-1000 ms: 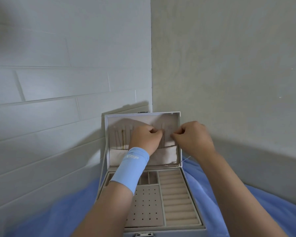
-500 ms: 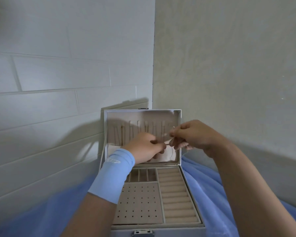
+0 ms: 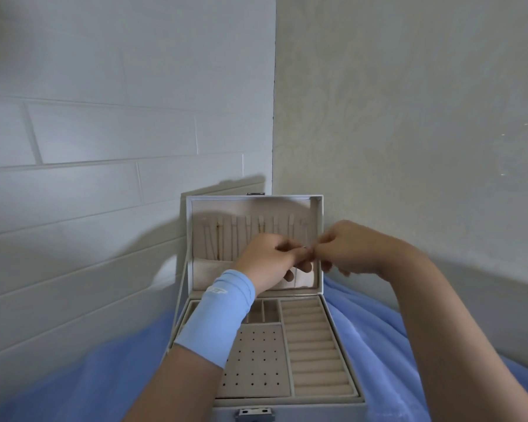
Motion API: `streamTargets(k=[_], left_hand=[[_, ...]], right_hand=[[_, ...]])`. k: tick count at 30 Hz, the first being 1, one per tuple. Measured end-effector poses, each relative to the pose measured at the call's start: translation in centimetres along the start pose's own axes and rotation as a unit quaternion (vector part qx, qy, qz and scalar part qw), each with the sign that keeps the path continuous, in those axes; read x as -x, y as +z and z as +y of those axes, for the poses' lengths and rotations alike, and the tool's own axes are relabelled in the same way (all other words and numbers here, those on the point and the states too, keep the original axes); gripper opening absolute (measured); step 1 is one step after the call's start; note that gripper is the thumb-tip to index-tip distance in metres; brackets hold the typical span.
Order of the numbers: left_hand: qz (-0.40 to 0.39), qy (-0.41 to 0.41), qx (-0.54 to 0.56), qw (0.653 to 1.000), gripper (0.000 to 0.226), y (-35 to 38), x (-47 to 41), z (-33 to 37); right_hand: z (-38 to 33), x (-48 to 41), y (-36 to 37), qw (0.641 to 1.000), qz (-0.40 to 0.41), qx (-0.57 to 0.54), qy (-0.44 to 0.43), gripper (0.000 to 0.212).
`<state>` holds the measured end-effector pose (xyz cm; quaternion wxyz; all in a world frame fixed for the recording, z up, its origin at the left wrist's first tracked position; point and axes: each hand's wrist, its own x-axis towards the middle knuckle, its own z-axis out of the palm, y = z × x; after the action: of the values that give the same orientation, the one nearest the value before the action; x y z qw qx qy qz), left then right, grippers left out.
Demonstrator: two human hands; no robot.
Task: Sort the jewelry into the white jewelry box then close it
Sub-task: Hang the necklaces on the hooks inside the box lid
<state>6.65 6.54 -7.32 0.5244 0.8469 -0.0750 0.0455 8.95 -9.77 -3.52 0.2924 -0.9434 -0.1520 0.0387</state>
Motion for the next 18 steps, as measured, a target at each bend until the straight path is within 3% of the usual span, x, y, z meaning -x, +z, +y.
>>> streamTargets(k=[2, 5, 9, 13, 18], left_hand=[[0.015, 0.019, -0.031, 0.999, 0.014, 0.0, -0.2, -0.1], [0.031, 0.037, -0.042, 0.998, 0.01, 0.0, -0.3, -0.3], [0.014, 0.077, -0.058, 0.995, 0.015, -0.7, -0.3, -0.5], [0.029, 0.089, -0.083, 0.992, 0.015, -0.9, -0.4, -0.5], [0.021, 0.025, -0.231, 0.972, 0.029, -0.6, -0.5, -1.2]], right_hand=[[0.0, -0.1, 0.7, 0.993, -0.084, 0.078, 0.013, 0.018], [-0.1, -0.3, 1.7, 0.992, -0.118, 0.028, -0.028, 0.008], [0.3, -0.6, 1.6, 0.996, -0.067, -0.052, -0.039, 0.023], [0.6, -0.4, 1.0, 0.995, -0.038, -0.092, -0.031, 0.015], [0.7, -0.9, 0.5, 0.977, 0.141, -0.154, -0.04, 0.019]])
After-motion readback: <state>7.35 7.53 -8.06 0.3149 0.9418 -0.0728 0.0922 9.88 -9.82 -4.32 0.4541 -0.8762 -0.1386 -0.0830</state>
